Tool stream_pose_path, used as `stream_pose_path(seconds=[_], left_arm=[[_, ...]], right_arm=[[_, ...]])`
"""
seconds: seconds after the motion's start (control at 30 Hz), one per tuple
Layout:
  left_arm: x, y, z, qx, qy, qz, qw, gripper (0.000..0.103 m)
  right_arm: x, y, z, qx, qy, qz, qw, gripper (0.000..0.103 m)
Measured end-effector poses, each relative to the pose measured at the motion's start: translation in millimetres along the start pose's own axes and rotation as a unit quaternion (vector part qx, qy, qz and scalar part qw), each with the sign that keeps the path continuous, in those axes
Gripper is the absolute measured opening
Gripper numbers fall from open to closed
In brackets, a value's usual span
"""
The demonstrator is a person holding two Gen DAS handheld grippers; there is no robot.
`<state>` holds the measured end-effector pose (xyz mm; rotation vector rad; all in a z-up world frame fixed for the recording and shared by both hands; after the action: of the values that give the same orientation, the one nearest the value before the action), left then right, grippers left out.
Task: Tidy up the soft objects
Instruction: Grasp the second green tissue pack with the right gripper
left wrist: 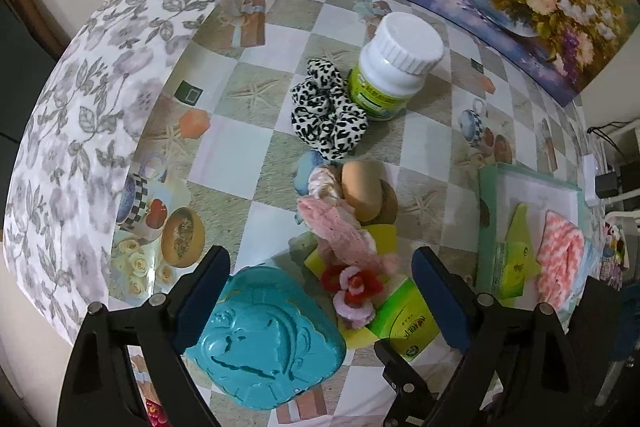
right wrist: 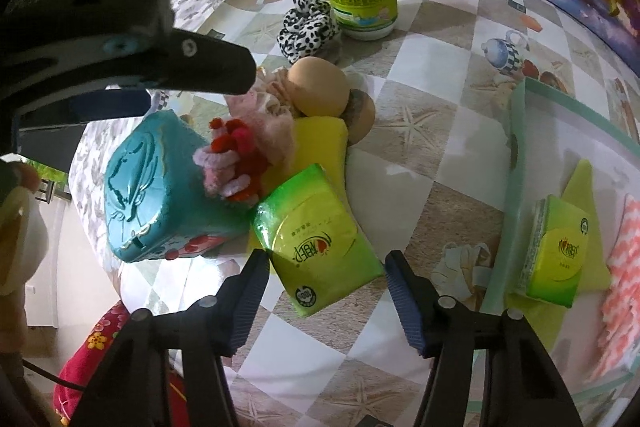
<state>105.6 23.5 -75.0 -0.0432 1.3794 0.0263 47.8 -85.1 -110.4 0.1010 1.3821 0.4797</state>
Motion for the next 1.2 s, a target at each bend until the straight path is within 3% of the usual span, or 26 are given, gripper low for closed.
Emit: stream_pose_path(seconds=[0.1,0.23,0.33,0.5,0.57,0.8,0.87,1.2], left_arm=[[-1,-3,-1,0.007,-0.001,-0.005,1.0000,0.082],[-2,-6,-1,0.013,-0.003,-0.004,0.9999,0.080],[-7,-8,0,0.018,-0.010,-0.010,0.9997,0.070],[-12,-17,-2,0.041,-0.017,-0.015,0.9989,0.067],[-9,-20,-4,0.049,-0.010,-0.016,0.9986,0.057],[-6,-31,-10,0.074,-0.002,-0.017,0.9971,0.049],[-6,-33,-12,0.079,-0.001,-0.018,0.9967,0.041],[4,-37,-20,0.090,0.012,0.004,0.9959,0.039]], right_arm=[[-2,-6,2,0.007,0.000,0.004,1.000,0.063],[-3,-20,4,0.015,-0.003,0.004,1.000,0.063],[-5,-26,4,0.022,-0.003,0.005,1.000,0.063],[-9,-29,6,0.025,-0.006,0.005,1.000,0.063],[-10,-31,6,0.026,-0.006,0.006,1.000,0.063],[-19,-36,7,0.038,-0.011,0.007,0.999,0.063],[-21,-39,7,0.042,-0.013,0.007,0.999,0.063],[-27,-44,5,0.051,-0.019,0.009,0.998,0.063]])
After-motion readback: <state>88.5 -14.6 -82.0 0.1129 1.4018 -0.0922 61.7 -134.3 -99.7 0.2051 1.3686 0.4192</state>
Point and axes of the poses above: each gripper's, at about its wrist camera, not at the fingertips, and x roughly the way its jaws point, y to its left, z to its top, the point moved 6 cm from there along x, roughly the way its jaws point, and after that the axes turned 8 degrees about z, right-handed, at the moved point
